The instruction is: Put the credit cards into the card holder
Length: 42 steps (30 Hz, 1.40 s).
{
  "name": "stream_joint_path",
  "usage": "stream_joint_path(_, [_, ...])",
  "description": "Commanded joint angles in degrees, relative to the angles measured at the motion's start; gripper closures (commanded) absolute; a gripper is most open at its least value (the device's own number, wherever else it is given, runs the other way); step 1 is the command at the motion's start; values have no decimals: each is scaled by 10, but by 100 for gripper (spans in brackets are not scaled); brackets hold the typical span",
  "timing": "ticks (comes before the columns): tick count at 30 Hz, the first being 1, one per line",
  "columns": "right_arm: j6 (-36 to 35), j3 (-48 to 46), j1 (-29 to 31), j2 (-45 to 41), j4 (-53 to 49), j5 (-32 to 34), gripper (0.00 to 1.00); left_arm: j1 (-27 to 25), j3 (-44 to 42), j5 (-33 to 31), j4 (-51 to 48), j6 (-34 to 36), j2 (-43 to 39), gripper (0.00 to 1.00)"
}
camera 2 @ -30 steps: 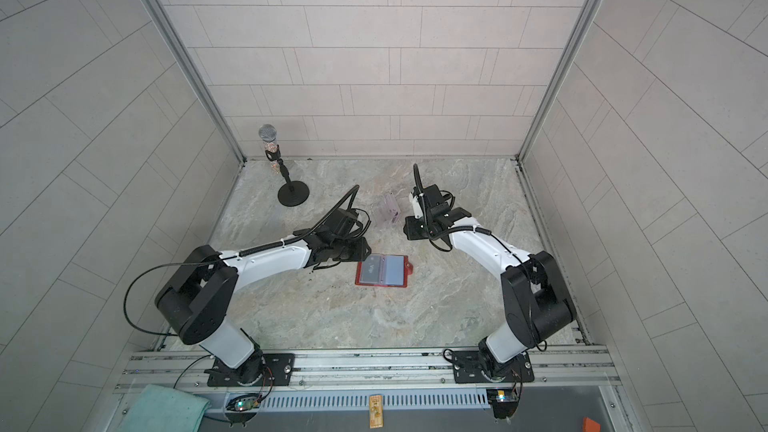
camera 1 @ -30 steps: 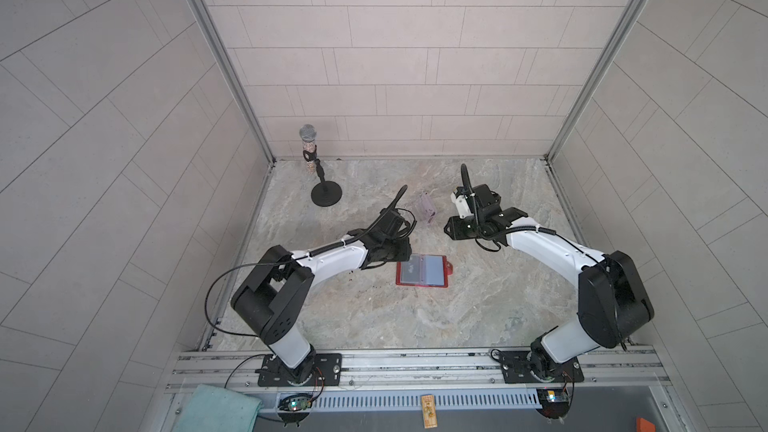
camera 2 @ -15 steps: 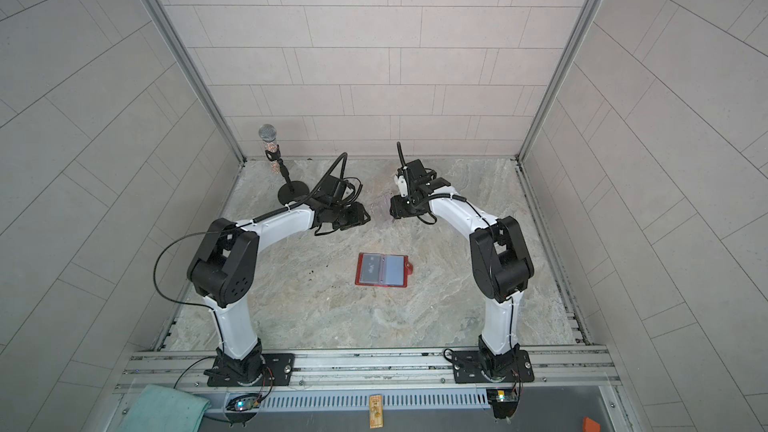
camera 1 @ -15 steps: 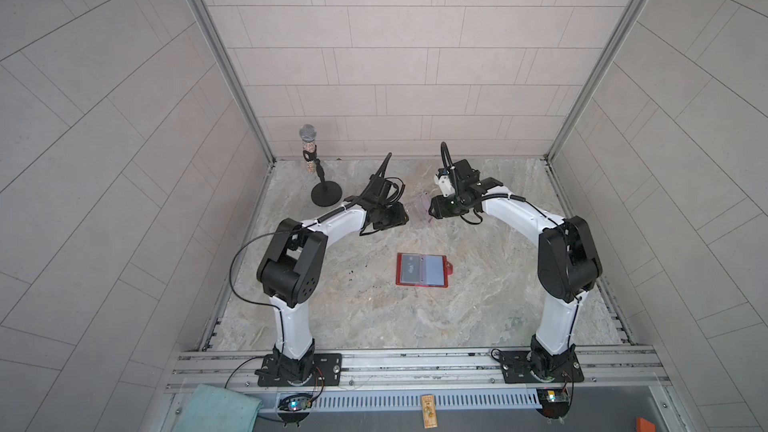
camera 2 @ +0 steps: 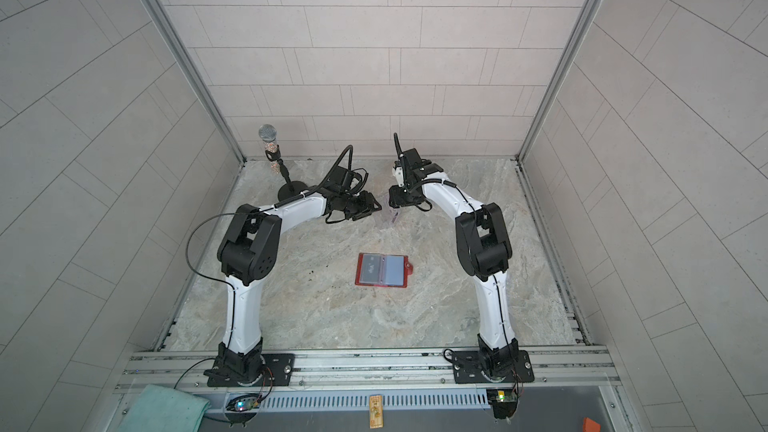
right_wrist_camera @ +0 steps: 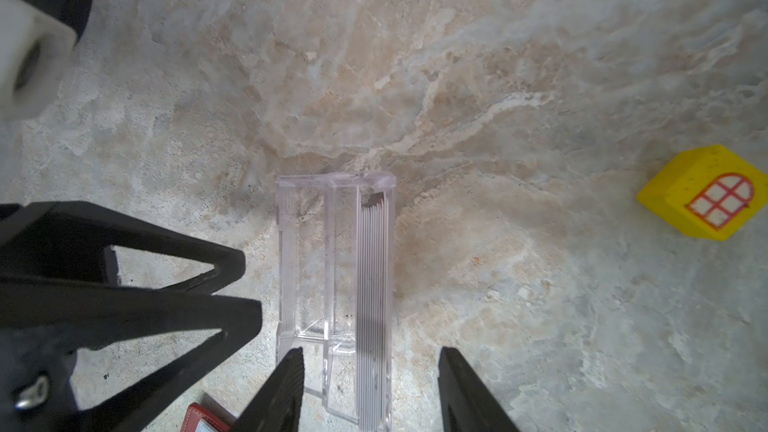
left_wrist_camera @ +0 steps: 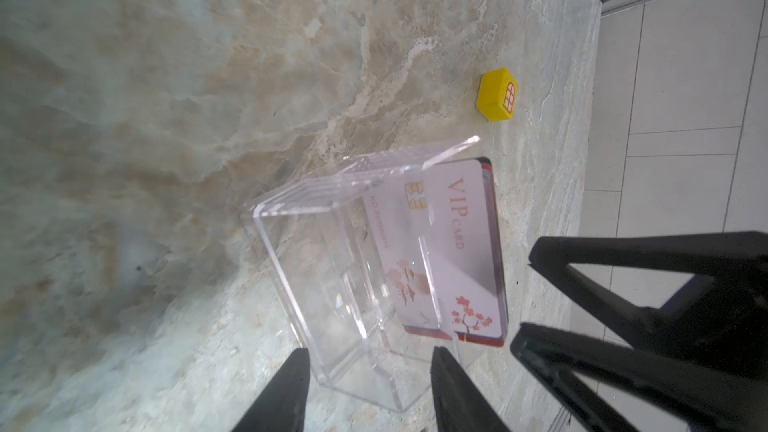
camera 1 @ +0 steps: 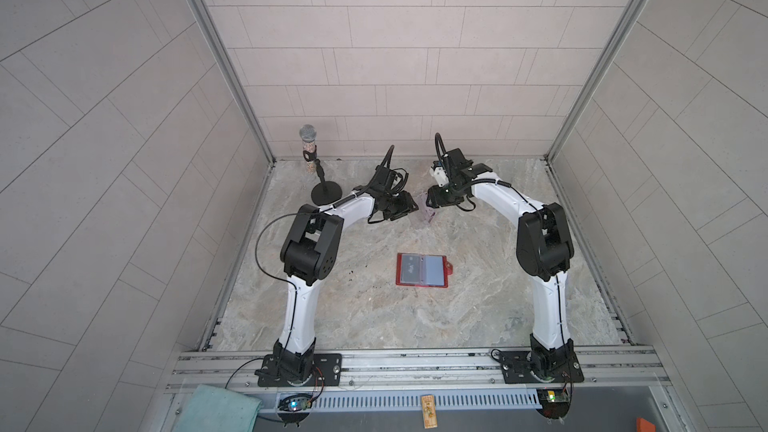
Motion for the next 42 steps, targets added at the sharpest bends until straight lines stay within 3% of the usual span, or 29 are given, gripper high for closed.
stream_joint_path(1, [-18, 23, -2, 11, -29, 4, 46, 6, 21, 26, 20, -35, 23, 47])
stream_joint_path(19, [-28, 127, -4, 87, -90, 17, 48, 12, 62, 27, -20, -34, 69, 52])
stream_joint_path(42, [-53, 192, 7, 141, -141, 56, 49, 12, 58, -8, -100, 14, 78, 56])
